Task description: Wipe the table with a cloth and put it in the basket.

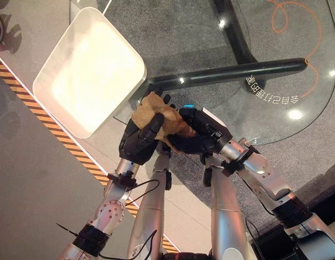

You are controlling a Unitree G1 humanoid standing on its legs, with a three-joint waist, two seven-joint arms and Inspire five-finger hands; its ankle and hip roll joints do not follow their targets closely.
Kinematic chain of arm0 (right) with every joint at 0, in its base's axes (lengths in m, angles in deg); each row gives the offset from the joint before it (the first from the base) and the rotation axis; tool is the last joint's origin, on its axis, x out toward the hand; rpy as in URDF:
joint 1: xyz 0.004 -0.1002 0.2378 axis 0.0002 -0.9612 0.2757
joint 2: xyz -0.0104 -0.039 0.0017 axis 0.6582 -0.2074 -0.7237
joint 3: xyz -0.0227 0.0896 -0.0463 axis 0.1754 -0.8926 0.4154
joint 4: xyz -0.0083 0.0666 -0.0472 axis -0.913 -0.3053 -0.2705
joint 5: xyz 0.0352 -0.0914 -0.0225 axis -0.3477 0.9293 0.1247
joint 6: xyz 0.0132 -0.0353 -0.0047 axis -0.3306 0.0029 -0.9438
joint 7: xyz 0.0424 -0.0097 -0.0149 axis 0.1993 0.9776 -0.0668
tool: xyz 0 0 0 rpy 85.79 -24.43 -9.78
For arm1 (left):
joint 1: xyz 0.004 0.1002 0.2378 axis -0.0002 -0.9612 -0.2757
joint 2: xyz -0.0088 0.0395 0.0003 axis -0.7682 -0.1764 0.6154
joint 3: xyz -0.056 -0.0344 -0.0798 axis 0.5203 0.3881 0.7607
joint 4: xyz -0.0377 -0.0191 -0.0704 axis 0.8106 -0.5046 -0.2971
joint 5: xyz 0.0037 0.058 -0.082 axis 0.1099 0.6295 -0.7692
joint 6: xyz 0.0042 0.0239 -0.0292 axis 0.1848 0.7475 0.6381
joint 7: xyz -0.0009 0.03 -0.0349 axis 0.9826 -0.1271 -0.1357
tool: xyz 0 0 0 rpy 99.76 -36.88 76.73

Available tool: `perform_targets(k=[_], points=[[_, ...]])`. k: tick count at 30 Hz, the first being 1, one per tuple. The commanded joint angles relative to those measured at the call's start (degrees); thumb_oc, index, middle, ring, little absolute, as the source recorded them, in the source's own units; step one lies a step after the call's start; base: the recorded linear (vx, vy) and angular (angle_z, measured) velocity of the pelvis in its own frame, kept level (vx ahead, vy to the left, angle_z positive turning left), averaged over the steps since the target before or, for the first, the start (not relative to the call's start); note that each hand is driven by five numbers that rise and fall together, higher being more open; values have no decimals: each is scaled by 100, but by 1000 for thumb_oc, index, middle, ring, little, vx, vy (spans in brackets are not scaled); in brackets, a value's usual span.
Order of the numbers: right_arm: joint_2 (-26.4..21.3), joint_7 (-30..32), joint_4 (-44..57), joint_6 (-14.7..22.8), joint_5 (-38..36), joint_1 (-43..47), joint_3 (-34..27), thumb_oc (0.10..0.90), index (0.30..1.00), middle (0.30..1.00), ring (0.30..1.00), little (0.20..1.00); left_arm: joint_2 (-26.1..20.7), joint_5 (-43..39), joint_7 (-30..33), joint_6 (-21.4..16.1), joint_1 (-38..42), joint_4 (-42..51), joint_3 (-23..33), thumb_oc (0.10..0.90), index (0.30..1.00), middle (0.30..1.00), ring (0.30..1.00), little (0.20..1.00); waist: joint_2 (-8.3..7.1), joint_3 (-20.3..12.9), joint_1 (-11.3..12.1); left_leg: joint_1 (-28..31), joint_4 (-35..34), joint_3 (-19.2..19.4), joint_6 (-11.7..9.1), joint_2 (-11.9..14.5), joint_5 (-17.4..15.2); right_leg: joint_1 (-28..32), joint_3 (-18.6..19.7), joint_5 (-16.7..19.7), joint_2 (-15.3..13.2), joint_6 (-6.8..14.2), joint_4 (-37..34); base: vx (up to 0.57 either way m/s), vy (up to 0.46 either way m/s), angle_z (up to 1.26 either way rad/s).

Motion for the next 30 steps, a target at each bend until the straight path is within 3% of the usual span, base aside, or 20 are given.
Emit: perform_targets(k=[1, 7, 8, 9, 10, 26, 28, 30], points=[[200, 39, 1328, 742, 182, 203, 518, 100, 300, 300, 300, 200, -38, 666, -5, -102, 168, 1252, -195, 800, 900, 900, 900, 900, 8, -121, 11, -10, 473, 198, 427, -379, -388, 122, 249, 1057, 366, 113, -1145, 0, 0, 0], [258, 182, 1432, 618, 296, 310, 581, 100, 300, 300, 300, 200, -30, 1095, 249, 53, 156, 1230, -298, 800, 900, 900, 900, 900, 41, -121, 14, 11, 456, 213, 439, -394, -390, 135, 261, 1063, 366, 110, -1163, 0, 0, 0], [241, 196, 1466, 566, 286, 317, 603, 100, 300, 300, 300, 200, -48, 1076, 270, 31, 149, 1221, -312, 402, 559, 559, 559, 502, 45, -121, 18, 10, 450, 211, 438, -399, -380, 141, 264, 1067, 369, 110, -1169, 0, 0, 0], [226, 210, 1461, 559, 292, 318, 620, 100, 300, 300, 300, 200, -48, 1097, 303, -19, 136, 1205, -321, 350, 514, 514, 514, 450, 50, -121, 22, 9, 450, 211, 438, -399, -380, 140, 261, 1067, 363, 113, -1170, 0, 0, 0], [222, 210, 1455, 547, 291, 321, 624, 100, 300, 300, 300, 200, -49, 1105, 314, -40, 134, 1198, -324, 100, 300, 300, 300, 200, 51, -121, 24, 10, 448, 212, 439, -398, -379, 141, 259, 1067, 361, 113, -1171, 0, 0, 0], [307, 658, 1323, 359, 240, 268, 609, 100, 300, 300, 300, 200, 29, 890, 166, -223, 74, 1194, -290, 100, 300, 300, 300, 200, 15, -121, 63, 20, 429, 242, 443, -387, -383, 155, 193, 1084, 335, 124, -1187, 0, 0, 0], [345, 807, 1293, 336, 211, 190, 558, 800, 900, 900, 900, 900, 64, 871, 145, -262, 53, 1213, -274, 100, 300, 300, 300, 200, 0, -121, 53, 26, 420, 253, 445, -379, -385, 158, 189, 1083, 341, 123, -1184, 0, 0, 0], [358, 863, 1294, 324, 230, 150, 534, 800, 900, 900, 900, 900, 82, 858, 128, -276, 32, 1211, -261, 100, 300, 300, 300, 200, -6, -121, 47, 34, 415, 256, 444, -374, -388, 162, 191, 1083, 342, 125, -1184, 0, 0, 0]])
